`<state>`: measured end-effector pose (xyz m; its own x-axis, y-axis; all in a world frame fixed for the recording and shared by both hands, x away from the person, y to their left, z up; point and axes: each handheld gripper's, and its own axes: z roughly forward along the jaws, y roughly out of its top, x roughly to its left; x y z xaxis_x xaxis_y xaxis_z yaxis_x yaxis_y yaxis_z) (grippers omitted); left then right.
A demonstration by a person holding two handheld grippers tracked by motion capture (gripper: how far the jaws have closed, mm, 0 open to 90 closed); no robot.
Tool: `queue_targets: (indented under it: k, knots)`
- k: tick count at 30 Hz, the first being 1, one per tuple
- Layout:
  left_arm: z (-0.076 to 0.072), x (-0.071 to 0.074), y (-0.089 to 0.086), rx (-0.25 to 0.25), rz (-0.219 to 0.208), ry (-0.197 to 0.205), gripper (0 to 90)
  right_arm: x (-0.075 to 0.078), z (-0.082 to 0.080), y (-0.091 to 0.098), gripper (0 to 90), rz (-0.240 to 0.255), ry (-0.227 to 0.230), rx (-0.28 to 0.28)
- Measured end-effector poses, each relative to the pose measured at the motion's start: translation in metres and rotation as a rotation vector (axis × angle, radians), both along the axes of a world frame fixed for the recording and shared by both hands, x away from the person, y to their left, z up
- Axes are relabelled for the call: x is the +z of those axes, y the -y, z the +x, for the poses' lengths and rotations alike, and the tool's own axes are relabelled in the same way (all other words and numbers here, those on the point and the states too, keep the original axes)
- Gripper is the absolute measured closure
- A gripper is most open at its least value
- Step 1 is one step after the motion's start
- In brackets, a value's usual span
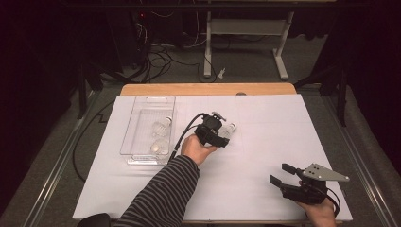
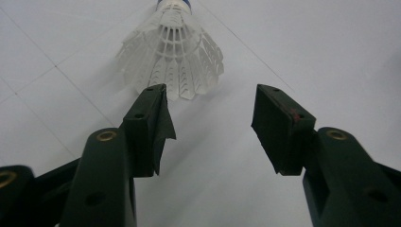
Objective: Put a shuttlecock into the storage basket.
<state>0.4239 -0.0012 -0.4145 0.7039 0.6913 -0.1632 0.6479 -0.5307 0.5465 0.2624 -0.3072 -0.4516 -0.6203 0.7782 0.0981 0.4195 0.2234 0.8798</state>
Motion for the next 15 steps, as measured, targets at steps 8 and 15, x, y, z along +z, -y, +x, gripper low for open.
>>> queue_targets:
  k: [8,15]
  knots:
    - [0.003,0.002,0.007,-0.013,0.008,-0.003,48.9,0.0,0.0,0.0,31.9,0.002,-0.002,-0.001]
    - [0.006,0.001,0.014,-0.017,0.016,-0.016,51.7,0.0,0.0,0.0,31.8,0.007,-0.002,-0.003]
